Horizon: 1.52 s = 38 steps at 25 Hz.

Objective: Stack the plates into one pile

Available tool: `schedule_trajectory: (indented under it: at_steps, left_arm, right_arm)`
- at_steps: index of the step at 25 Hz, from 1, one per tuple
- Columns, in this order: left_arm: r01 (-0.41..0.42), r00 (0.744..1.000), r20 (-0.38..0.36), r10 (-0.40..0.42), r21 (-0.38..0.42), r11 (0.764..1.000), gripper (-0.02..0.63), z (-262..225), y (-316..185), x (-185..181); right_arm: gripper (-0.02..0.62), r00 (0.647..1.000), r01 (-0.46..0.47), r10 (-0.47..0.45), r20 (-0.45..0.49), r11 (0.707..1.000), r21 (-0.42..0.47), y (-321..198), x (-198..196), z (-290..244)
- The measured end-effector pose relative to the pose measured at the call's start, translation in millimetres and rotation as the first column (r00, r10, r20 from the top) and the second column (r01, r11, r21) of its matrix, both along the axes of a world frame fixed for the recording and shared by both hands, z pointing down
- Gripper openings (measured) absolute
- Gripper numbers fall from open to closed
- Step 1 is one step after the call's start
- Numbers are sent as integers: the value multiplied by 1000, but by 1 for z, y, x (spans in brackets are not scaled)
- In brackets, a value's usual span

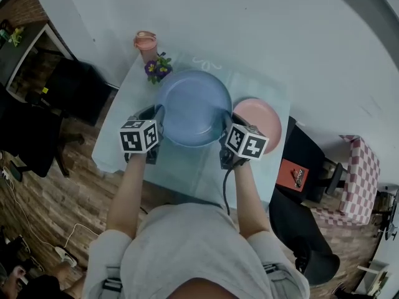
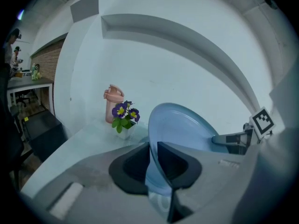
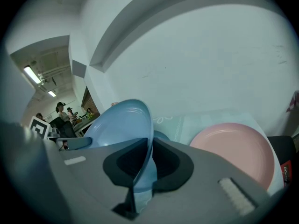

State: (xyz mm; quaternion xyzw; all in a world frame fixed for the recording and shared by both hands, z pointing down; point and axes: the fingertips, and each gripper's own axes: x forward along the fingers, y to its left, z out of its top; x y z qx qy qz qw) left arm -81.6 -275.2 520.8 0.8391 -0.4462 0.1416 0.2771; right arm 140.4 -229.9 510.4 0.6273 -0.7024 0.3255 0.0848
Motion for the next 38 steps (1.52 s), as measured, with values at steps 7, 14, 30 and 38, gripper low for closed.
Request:
schedule_trajectory:
  at_steps: [7,14,30,38]
  left_arm:
    - [6,999,39,-4,-50,999,61,22,-11,10]
    - [16,997,81,-8,-94,995,66,43,-30,11]
    - [23,993,114,0,-204,979,74,93,-38,15]
    - [12,990,138,16,-205,979,81,102,-35,17]
  right_arm:
    - [37,1000,12,-11,21,999,-42,-15,11,24]
    - [40,999,44,-44,4,996,-71,-40,11,42]
    - [46,998,62,-64,-1,976,-207,-52,16,98]
    - [51,997,58,-68,-39,971,-230,-50,19,107]
